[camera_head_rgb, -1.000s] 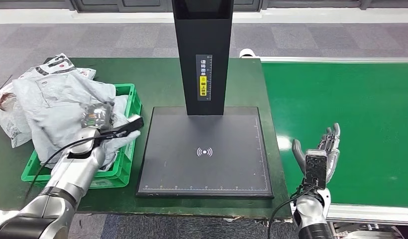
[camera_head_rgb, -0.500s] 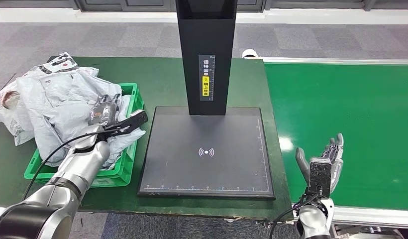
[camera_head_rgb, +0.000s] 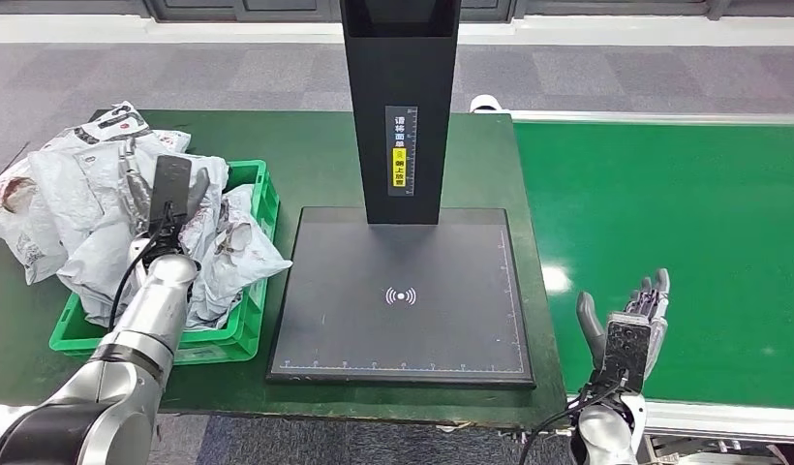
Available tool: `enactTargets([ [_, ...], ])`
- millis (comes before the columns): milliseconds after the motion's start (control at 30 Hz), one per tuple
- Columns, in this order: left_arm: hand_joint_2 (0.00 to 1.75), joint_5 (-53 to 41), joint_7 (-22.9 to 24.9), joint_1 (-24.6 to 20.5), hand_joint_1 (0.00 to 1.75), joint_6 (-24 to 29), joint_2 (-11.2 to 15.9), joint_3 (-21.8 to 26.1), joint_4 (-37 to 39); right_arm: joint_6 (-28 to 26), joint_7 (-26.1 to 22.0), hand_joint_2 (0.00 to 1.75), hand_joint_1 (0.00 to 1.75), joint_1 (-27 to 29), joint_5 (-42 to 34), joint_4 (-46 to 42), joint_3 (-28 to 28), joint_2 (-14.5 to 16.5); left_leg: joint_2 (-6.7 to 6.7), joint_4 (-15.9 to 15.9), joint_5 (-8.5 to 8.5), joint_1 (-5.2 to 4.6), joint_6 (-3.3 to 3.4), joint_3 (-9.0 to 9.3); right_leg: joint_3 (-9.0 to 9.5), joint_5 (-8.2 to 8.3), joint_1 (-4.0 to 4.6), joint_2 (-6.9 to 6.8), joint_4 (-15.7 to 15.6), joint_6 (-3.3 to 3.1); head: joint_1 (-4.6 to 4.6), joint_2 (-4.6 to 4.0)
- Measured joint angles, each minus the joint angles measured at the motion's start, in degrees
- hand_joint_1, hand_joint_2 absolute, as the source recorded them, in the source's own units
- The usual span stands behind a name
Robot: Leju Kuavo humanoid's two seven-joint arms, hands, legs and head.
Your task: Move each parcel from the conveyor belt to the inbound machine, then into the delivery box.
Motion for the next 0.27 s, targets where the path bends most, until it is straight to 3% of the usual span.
enactTargets([
  [33,1.75,0.8,-1.5,0.2,0.00,1.2,-0.5,0.6,-1.0,-0.1,-0.3,1.75,0.00,-0.4,-0.2,0.3,0.0,0.2,0.01,0.0,0.00,0.00,0.00,0.00,0.00,0.00,0.00,0.01,0.0,0.00,0.00,0.00],
  [167,1.75,-2.2,-7.2,1.5,0.00,3.0,-3.8,4.2,-6.0,0.0,-1.5,1.75,0.00,-2.2,-0.4,1.8,0.9,1.4,-0.04,0.0,0.02,0.00,0.00,-0.01,0.01,0.00,0.00,-0.08,0.0,0.00,-0.01,0.00],
  [267,1.75,-3.1,-8.9,2.0,0.00,3.1,-5.9,6.3,-8.2,0.2,-1.5,1.75,0.00,-3.5,-0.4,2.4,1.7,1.8,-0.01,0.0,0.03,0.00,-0.01,-0.01,0.01,0.02,0.00,-0.06,0.0,-0.01,-0.01,0.00],
])
